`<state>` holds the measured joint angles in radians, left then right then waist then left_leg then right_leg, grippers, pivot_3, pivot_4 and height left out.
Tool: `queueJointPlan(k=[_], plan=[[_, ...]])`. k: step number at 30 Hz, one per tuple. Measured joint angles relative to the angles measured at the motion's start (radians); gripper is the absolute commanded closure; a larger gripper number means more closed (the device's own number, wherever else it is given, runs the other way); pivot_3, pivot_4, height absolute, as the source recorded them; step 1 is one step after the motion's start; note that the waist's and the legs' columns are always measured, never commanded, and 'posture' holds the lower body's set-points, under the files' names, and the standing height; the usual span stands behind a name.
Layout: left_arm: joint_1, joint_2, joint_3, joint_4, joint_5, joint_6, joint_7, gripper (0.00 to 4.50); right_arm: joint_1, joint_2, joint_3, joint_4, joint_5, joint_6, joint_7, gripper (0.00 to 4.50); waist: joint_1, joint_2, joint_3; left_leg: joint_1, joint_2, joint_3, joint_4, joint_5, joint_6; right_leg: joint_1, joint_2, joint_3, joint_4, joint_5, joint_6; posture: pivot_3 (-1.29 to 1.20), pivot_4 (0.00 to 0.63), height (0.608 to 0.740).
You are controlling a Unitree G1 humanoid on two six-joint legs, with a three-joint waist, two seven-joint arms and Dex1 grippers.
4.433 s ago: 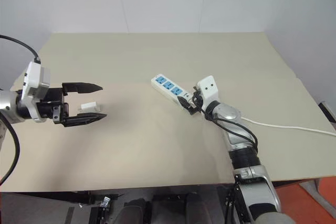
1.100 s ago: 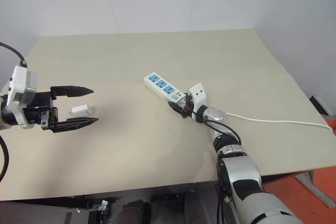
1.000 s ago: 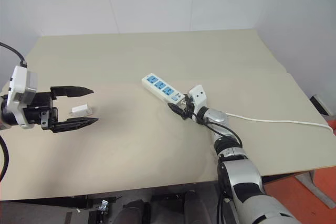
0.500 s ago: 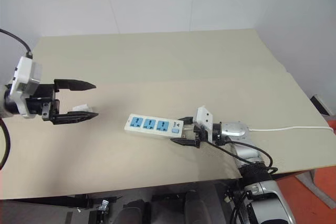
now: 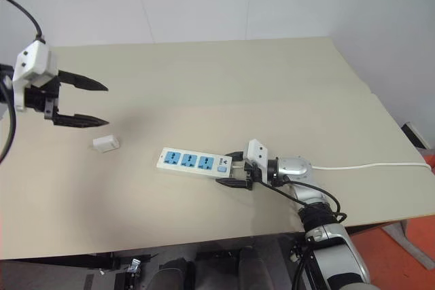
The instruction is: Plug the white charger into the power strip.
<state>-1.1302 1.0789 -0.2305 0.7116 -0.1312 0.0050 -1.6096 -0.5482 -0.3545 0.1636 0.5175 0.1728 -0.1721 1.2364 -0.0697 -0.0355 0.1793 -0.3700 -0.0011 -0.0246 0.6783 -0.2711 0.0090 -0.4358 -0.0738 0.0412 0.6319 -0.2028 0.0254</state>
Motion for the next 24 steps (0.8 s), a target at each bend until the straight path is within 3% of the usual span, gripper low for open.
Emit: queueJointPlan(k=[4,8,13,24], plan=[[-0.23,-0.066,-0.211,0.254,0.23,-0.191,-0.001,0.0,-0.002,0.005,0.001,0.004,0.001,0.0,0.001,1.07,0.002,-0.001,0.0,0.0,0.0,0.0,0.0,0.0,0.0,0.0,0.0,0.0,0.0,0.0,0.0,0.0,0.15,0.74],[-0.336,-0.187,-0.345,0.424,0.36,-0.097,-0.001,0.0,0.001,0.011,0.002,0.0,0.003,0.003,-0.002,1.07,-0.001,-0.001,0.0,-0.001,0.0,0.0,0.001,0.0,0.0,0.0,0.0,0.0,0.0,0.0,0.001,0.0,0.15,0.74],[-0.356,-0.287,-0.369,0.526,0.48,0.065,0.035,0.0,0.016,0.014,0.001,-0.033,0.008,0.029,-0.015,1.07,-0.005,-0.001,0.0,-0.005,0.001,-0.001,0.001,0.0,0.001,-0.004,0.001,0.0,0.006,0.0,0.001,0.0,0.15,0.74],[-0.263,-0.289,-0.384,0.555,0.651,0.012,0.149,0.0,0.062,0.009,-0.007,-0.108,0.009,0.076,-0.051,1.07,0.001,-0.002,0.001,-0.005,0.0,-0.001,0.002,0.0,0.001,-0.004,-0.001,0.0,0.01,-0.001,0.002,0.0,0.15,0.74]])
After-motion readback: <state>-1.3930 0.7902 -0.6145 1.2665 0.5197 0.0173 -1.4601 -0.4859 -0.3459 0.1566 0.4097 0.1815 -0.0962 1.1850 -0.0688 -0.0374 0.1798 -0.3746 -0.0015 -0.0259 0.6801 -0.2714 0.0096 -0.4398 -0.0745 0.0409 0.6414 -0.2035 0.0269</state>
